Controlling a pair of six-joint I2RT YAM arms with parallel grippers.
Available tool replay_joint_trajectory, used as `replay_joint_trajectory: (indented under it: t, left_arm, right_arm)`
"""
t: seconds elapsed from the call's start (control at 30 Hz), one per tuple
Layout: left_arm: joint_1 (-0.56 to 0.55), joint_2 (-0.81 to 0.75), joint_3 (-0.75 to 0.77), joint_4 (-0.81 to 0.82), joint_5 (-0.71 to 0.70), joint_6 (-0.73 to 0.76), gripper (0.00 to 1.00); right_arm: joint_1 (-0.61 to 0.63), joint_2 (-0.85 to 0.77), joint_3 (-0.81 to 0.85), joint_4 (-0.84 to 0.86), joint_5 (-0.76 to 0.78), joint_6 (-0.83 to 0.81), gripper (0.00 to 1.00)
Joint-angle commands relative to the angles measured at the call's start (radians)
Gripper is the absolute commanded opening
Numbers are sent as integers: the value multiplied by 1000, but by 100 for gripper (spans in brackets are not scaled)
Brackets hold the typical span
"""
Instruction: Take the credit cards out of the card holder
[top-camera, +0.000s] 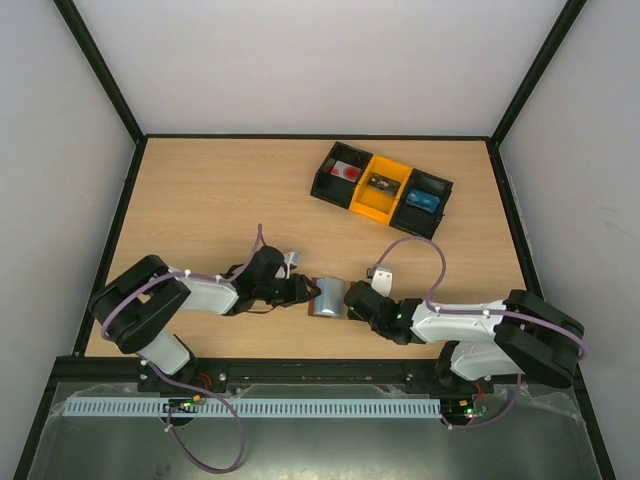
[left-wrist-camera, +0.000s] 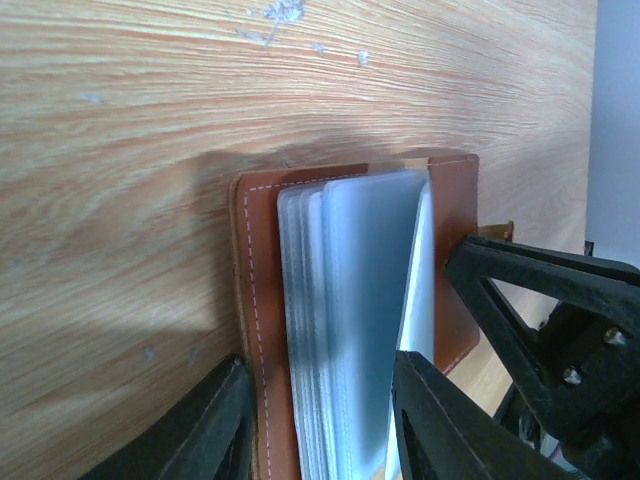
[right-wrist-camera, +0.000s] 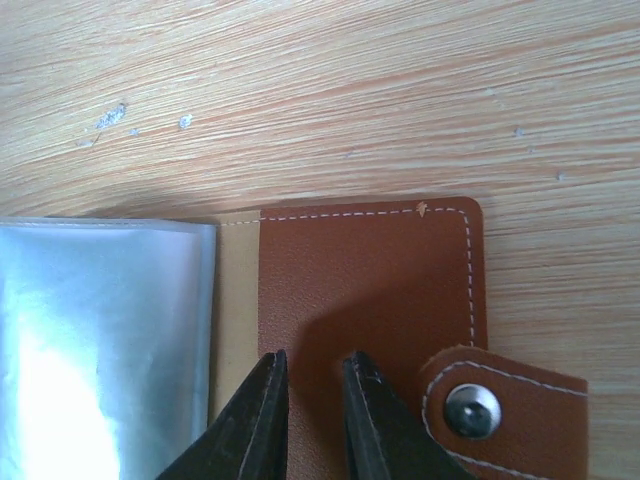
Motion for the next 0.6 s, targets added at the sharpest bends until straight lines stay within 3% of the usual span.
replay_joint_trajectory:
  t: [0.0, 0.33, 0.57]
  left_arm:
    - [-21, 43, 32, 34, 9, 13, 39]
    - [-25, 29, 5, 91, 19, -17, 26]
    - [-26, 25, -33, 255, 85, -84, 25]
  right_arm:
    - [5, 34, -45, 16, -13, 26, 16]
    - [4, 18, -65, 48, -20, 18, 15]
    - [4, -9, -93, 104, -41, 22, 16]
